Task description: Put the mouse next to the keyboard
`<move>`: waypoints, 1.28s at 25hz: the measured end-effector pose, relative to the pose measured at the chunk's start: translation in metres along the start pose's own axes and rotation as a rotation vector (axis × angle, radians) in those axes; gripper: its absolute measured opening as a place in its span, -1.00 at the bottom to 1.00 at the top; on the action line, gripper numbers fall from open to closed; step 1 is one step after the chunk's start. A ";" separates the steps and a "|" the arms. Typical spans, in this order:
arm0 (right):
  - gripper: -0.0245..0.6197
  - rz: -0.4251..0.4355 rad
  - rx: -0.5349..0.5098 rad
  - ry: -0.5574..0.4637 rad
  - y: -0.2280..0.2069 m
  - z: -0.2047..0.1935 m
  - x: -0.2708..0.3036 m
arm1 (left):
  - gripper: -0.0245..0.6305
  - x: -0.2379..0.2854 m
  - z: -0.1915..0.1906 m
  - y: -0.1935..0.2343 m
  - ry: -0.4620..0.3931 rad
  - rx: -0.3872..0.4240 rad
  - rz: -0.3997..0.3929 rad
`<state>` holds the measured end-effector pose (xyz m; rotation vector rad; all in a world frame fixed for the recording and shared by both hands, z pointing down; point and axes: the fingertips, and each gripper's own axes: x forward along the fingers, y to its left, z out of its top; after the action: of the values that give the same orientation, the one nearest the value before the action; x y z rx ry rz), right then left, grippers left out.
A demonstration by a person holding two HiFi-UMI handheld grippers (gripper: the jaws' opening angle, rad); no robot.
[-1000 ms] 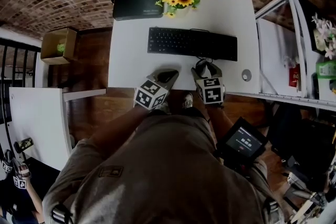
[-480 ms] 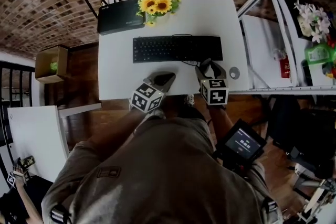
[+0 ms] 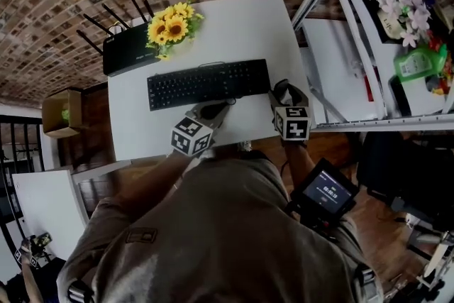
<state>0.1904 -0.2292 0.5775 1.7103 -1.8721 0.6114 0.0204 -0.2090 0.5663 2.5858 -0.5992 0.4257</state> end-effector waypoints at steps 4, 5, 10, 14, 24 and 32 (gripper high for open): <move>-0.07 -0.016 0.013 0.019 -0.037 -0.003 0.014 | -0.93 0.024 0.011 -0.002 -0.005 0.000 0.007; -0.07 -0.018 0.014 0.023 -0.044 -0.003 0.018 | -0.93 0.028 0.014 -0.001 -0.007 -0.002 0.011; -0.07 -0.003 0.017 0.053 -0.063 -0.004 0.042 | -0.93 0.041 0.022 0.005 -0.010 -0.019 0.047; -0.08 0.018 0.017 0.085 -0.066 -0.007 0.061 | -0.93 0.042 0.026 0.014 -0.014 -0.036 0.083; -0.22 0.056 -0.014 0.153 -0.070 -0.015 0.097 | -0.93 0.046 0.032 0.028 -0.023 -0.075 0.146; -0.22 0.070 -0.038 0.163 -0.068 -0.012 0.101 | -0.93 0.053 0.034 0.031 -0.024 -0.091 0.149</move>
<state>0.2527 -0.3043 0.6504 1.5286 -1.8222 0.7161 0.0574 -0.2683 0.5687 2.4721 -0.8050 0.4055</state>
